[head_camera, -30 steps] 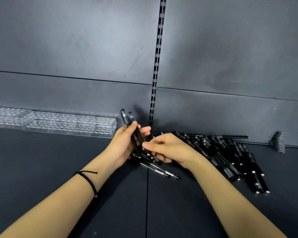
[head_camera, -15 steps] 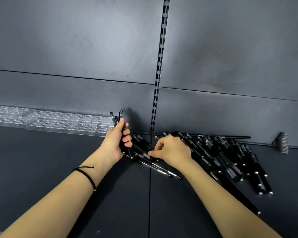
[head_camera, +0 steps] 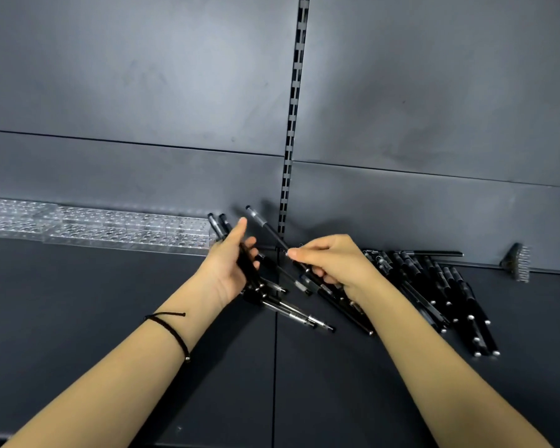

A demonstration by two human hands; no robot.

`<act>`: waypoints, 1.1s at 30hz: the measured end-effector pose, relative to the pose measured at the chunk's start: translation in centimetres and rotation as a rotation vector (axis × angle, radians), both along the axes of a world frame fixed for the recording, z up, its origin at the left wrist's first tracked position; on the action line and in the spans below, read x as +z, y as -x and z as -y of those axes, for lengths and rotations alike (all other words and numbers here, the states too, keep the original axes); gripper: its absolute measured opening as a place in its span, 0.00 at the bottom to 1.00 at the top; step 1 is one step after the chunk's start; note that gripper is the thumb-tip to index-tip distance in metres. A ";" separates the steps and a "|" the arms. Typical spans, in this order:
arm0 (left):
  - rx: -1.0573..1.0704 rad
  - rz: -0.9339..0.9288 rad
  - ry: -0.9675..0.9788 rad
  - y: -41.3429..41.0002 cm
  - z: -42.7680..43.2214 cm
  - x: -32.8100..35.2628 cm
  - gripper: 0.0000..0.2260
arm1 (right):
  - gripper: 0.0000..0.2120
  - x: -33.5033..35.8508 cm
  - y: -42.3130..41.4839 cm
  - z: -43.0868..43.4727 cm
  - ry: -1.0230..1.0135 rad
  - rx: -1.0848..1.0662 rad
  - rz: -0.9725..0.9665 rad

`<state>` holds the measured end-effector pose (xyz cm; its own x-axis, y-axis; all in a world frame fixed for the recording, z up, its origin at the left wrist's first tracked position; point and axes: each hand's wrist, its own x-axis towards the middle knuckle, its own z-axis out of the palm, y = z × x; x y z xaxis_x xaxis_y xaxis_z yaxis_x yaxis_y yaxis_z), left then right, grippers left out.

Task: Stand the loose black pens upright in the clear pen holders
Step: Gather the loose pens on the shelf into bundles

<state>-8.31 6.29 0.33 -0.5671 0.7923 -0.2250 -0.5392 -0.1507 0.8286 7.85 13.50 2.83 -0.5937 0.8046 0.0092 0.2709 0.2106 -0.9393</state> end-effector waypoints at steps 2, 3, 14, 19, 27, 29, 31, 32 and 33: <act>-0.040 -0.079 -0.004 -1.7 -0.6 0.4 0.15 | 0.05 0.4 -0.1 0.3 -0.014 0.097 0.048; -0.047 -0.081 -0.016 -2.5 -0.9 0.7 0.16 | 0.05 0.6 -0.1 0.5 -0.028 0.136 0.073; -0.086 0.043 -0.099 -3.8 -2.1 -0.5 0.11 | 0.14 -0.2 -4.7 -3.6 -0.382 0.043 0.534; -0.178 0.061 -0.120 -3.7 -1.8 -0.4 0.13 | 0.16 -0.2 -3.6 -1.9 -0.508 0.057 0.800; -0.094 0.049 -0.059 -3.4 -1.7 -0.2 0.10 | 0.09 0.6 -3.5 -0.8 -0.588 0.006 0.931; -0.090 0.035 -0.036 -3.4 -1.6 -0.3 0.10 | 0.08 0.5 -3.6 -0.9 -0.567 0.008 0.924; -0.084 0.036 -0.023 -3.5 -1.5 -0.3 0.09 | 0.09 0.4 -4.0 -1.2 -0.500 0.011 0.862; -0.080 0.040 -0.023 -3.5 -1.4 -0.2 0.09 | 0.08 0.4 -4.2 -1.5 -0.444 0.002 0.781; -0.078 0.041 -0.023 -3.6 -1.3 -0.1 0.08 | 0.08 0.5 -4.4 -1.8 -0.377 -0.013 0.661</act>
<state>-4.69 7.60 0.21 -0.4945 0.8388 -0.2279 -0.5836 -0.1260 0.8022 12.25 15.34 3.29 -0.5617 0.8244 -0.0693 0.7568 0.4782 -0.4457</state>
